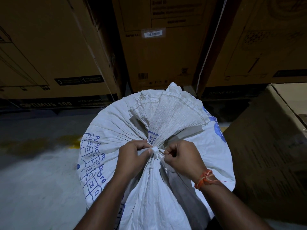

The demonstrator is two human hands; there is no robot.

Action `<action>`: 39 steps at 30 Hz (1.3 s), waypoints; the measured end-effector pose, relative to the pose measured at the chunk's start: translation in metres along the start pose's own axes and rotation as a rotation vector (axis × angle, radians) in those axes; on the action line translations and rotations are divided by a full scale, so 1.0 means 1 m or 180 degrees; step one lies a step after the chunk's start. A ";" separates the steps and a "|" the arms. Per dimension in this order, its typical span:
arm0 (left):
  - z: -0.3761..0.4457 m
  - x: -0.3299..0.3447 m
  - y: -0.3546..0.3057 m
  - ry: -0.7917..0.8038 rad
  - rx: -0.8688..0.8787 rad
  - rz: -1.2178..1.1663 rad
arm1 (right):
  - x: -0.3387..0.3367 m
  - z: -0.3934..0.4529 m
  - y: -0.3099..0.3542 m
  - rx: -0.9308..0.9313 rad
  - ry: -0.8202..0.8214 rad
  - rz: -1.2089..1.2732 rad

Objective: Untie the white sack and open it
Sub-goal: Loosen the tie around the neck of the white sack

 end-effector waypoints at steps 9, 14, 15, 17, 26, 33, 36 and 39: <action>0.001 0.001 0.007 -0.0255 -0.0154 -0.0009 | 0.005 0.001 0.002 -0.0100 -0.0027 0.0017; 0.001 -0.001 0.008 -0.0268 -0.0242 -0.0062 | 0.007 0.002 0.001 -0.0046 -0.0053 0.0040; 0.001 -0.001 0.008 -0.0272 -0.0255 -0.0076 | 0.008 0.003 0.000 -0.0041 -0.0063 0.0043; 0.001 -0.001 0.007 -0.0268 -0.0261 -0.0103 | 0.009 0.004 0.000 -0.0038 -0.0076 0.0067; 0.002 -0.004 0.007 -0.0266 -0.0306 -0.0159 | 0.008 0.003 0.003 -0.0063 -0.0097 0.0195; 0.002 -0.002 0.005 -0.0272 -0.0268 -0.0106 | 0.003 -0.002 0.002 0.0041 -0.0037 0.0182; 0.002 -0.002 0.005 -0.0301 -0.0241 -0.0048 | 0.001 -0.004 0.002 -0.0044 -0.0026 0.0077; 0.001 -0.002 0.004 -0.0311 -0.0220 -0.0055 | -0.003 -0.006 0.001 -0.0088 -0.0102 -0.0006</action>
Point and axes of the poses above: each hand's wrist, its own z-axis towards the middle knuckle, its own x-axis out of the palm, y = z × x, the point moved 6 cm from there along z, towards the middle knuckle, and after that the axes turned 10 degrees about -z, right-handed, at the moved point
